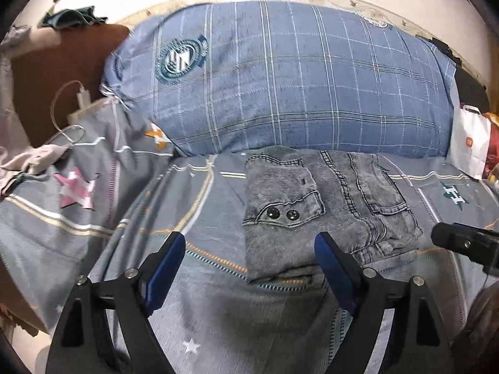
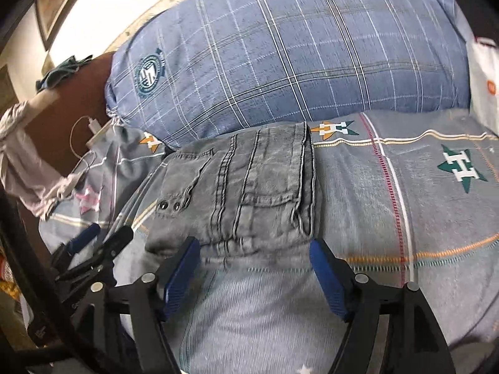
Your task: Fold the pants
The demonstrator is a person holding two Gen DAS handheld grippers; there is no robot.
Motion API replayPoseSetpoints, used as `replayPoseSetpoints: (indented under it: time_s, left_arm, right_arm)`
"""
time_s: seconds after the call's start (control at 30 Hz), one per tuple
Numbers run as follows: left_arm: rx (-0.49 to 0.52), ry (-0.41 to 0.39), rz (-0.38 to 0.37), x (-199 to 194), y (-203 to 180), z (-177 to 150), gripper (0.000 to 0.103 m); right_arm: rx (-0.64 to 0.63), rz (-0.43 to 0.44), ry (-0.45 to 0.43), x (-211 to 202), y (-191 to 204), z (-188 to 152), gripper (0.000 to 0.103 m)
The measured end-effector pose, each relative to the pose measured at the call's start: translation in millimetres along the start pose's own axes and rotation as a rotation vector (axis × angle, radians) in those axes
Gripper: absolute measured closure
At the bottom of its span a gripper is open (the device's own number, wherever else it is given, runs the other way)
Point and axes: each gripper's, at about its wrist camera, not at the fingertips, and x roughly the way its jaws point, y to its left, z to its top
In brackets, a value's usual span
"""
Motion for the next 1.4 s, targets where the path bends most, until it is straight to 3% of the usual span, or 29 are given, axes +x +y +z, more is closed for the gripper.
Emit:
replayPoseSetpoints:
  time_s: [0.27, 0.37, 0.57, 1.03, 1.4]
  left_arm:
    - [0.004, 0.011, 0.048, -4.1, -3.1, -2.4, 0.018]
    - [-0.033, 0.014, 0.042, -4.9, -1.1, -6.2, 0.018]
    - [-0.011, -0.013, 0.047, -7.3, -2.9, -6.5, 0.018]
    - [0.033, -0.013, 0.069, -3.6, -9.8, -11.0, 0.017]
    - [-0.021, -0.013, 0.054, -4.3, 3.9, -10.8, 0.017]
  right_arm:
    - [-0.010, -0.015, -0.021, -4.8, 4.5, -5.9, 0.027]
    - [-0.076, -0.080, -0.040, -5.9, 14.0, -9.1, 0.027]
    - [-0.124, -0.076, -0.040, -2.7, 23.6, -12.0, 0.027]
    - [-0.114, -0.091, -0.036, 2.7, 20.6, -12.3, 0.027]
    - [-0.102, -0.156, -0.033, 8.6, 24.0, -9.9, 0.027]
